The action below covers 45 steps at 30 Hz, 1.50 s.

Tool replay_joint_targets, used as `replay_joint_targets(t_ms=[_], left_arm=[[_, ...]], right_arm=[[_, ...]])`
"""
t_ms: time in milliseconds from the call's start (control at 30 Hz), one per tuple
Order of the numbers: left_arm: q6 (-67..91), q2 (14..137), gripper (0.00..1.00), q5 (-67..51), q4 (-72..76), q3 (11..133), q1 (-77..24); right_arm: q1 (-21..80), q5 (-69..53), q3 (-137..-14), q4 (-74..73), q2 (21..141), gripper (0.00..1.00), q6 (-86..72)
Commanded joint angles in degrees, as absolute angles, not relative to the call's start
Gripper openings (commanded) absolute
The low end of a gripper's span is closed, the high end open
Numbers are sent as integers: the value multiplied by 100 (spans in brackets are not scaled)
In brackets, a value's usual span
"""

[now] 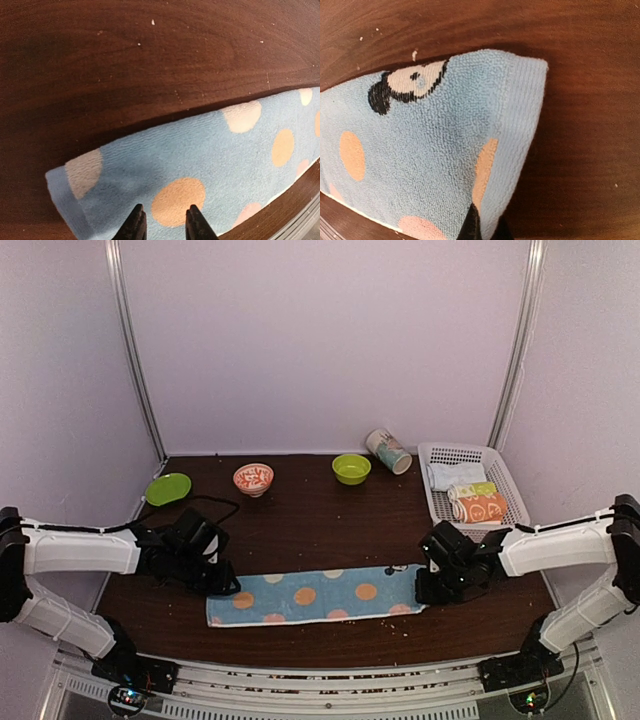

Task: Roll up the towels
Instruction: Pick up the towel from the center of the board, then fold the towel at the center of the board.

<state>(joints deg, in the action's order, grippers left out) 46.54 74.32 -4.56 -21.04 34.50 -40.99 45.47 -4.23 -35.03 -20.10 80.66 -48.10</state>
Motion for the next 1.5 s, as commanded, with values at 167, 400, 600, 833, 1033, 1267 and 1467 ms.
replay_joint_targets(t_ms=[167,400,600,833,1033,1267,1467], left_arm=[[4490,7601,27,-613,-1870,3593,-4134],[4514,7796,27,-749,-1739,3789,-4144],[4607,7793,26,-759,-1740,3875,-4206],[4781,7443,26,-545,-1846,3617,-4201],[4914,7207,25,-472,-1863,3379,-4201],[4951,6873,25,-236,-2171,3248,-4201],[5019,6661,25,-167,-2188,3029,-4201]], right_arm=[[4539,546,-3409,-3576,6867,0,-4716],[4530,777,-3975,-4228,5665,0,-3696],[4723,124,-4588,-3889,5501,0,-3371],[5496,-74,-5075,-3059,6520,0,-3638],[6139,31,-5629,-2305,7812,0,-4053],[6667,-138,-6656,-2050,9192,0,-4117],[6809,-248,-7072,-2039,9835,0,-4244]])
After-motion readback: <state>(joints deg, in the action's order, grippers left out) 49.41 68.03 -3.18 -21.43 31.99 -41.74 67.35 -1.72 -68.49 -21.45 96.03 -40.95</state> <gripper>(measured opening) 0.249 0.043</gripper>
